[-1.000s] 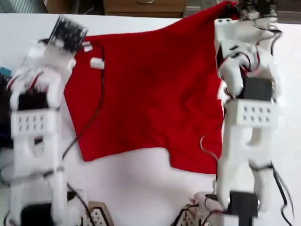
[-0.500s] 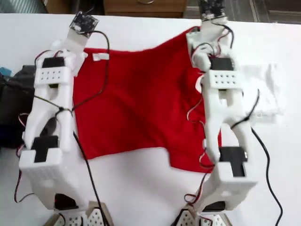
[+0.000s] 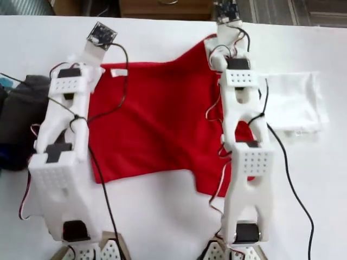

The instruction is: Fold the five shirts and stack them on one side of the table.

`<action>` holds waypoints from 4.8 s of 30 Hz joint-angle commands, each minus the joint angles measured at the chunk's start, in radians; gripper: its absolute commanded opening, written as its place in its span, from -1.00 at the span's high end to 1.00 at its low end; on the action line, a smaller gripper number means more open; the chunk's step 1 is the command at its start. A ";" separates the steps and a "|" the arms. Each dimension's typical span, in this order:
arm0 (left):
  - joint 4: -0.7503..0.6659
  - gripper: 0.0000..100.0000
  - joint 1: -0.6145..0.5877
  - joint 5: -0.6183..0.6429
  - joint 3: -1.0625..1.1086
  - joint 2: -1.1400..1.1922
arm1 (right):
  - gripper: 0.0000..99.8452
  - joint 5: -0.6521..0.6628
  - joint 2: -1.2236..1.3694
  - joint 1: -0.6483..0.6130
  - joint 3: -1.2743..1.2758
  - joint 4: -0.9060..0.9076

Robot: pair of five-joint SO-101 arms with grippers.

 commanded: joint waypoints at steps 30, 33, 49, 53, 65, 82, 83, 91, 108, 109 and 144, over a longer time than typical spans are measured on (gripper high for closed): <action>1.086 0.95 0.104 -0.002 -0.733 0.048 | 0.96 0.006 0.056 0.077 -0.885 1.020; 1.096 0.95 0.095 0.000 -0.716 0.044 | 0.96 0.006 0.002 0.071 -0.884 1.109; 0.910 0.95 0.058 -0.061 0.147 -0.529 | 0.96 0.008 -0.509 0.036 -0.328 1.156; 0.844 0.95 0.061 -0.083 0.341 -0.615 | 0.96 0.008 -0.733 0.007 -0.014 1.132; 0.789 0.95 0.060 -0.089 0.567 -0.717 | 0.96 0.084 -1.184 0.045 0.882 0.773; 0.832 0.95 0.063 -0.133 0.740 -0.801 | 0.96 0.241 -1.541 0.165 1.217 0.872; 0.830 0.95 0.064 -0.135 0.766 -0.827 | 0.96 0.241 -1.558 0.168 1.224 0.888; 0.713 0.95 0.064 -0.138 0.940 -0.922 | 0.96 0.242 -1.721 0.165 1.438 0.878; 0.580 0.94 0.060 -0.186 1.076 -0.921 | 0.96 0.345 -1.801 0.231 1.737 0.737; 0.592 0.91 0.058 -0.190 1.072 -0.921 | 0.95 0.347 -1.801 0.231 1.737 0.739; 0.678 0.95 0.077 0.114 0.070 -0.048 | 0.96 0.029 -0.799 0.042 0.850 0.424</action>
